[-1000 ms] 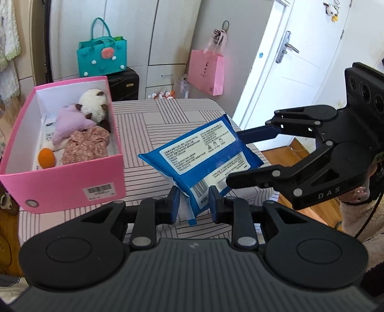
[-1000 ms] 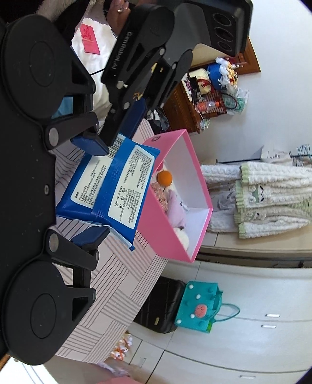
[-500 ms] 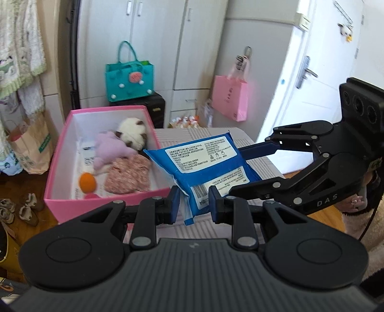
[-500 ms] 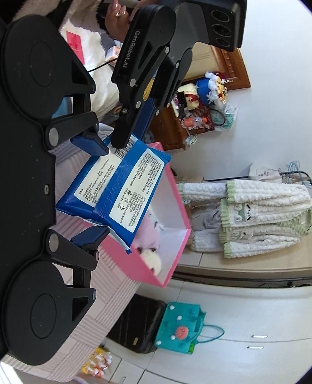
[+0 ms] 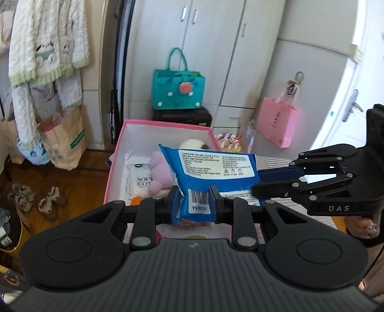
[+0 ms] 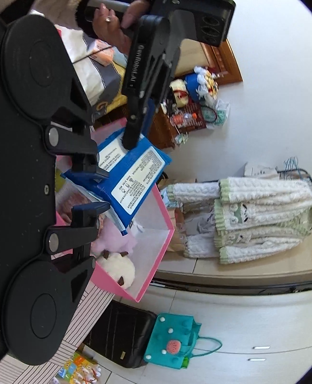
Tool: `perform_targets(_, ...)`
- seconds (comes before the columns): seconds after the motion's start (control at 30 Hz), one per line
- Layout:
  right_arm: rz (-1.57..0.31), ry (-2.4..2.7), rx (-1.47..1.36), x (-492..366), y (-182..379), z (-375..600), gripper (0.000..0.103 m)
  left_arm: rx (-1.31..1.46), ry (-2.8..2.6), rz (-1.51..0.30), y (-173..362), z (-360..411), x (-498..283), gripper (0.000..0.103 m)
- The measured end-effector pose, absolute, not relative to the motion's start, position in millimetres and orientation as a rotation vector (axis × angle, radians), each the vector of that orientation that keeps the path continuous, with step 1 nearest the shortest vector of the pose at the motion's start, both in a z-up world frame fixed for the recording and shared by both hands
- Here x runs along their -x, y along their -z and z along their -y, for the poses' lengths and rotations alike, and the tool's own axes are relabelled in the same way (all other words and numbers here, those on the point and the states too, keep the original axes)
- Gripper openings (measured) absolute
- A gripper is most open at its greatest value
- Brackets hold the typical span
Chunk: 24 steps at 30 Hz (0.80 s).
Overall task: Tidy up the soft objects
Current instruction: 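Carry the blue pack in both grippers over the pink box, then lower the blue pack into the box and open both grippers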
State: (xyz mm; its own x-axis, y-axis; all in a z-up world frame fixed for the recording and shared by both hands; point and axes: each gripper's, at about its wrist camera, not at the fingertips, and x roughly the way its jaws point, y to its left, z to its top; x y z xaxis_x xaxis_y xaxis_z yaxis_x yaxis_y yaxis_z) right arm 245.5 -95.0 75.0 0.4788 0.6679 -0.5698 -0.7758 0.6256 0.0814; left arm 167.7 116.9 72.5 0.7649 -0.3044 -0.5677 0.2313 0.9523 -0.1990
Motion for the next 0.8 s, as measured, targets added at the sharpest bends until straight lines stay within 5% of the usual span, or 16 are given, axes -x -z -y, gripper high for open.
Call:
perform_targets(0.57, -0.757, -0.803, 0.269, -306, -20, 57, 0.025, 0.087, 0.233, -0.802, -13, -122, -245, 0.025)
perform_targets(0.8, -0.657, -0.702, 0.396, -297, -22, 44, 0.026, 0.065, 0.191, -0.794, -7, -117, -252, 0.029)
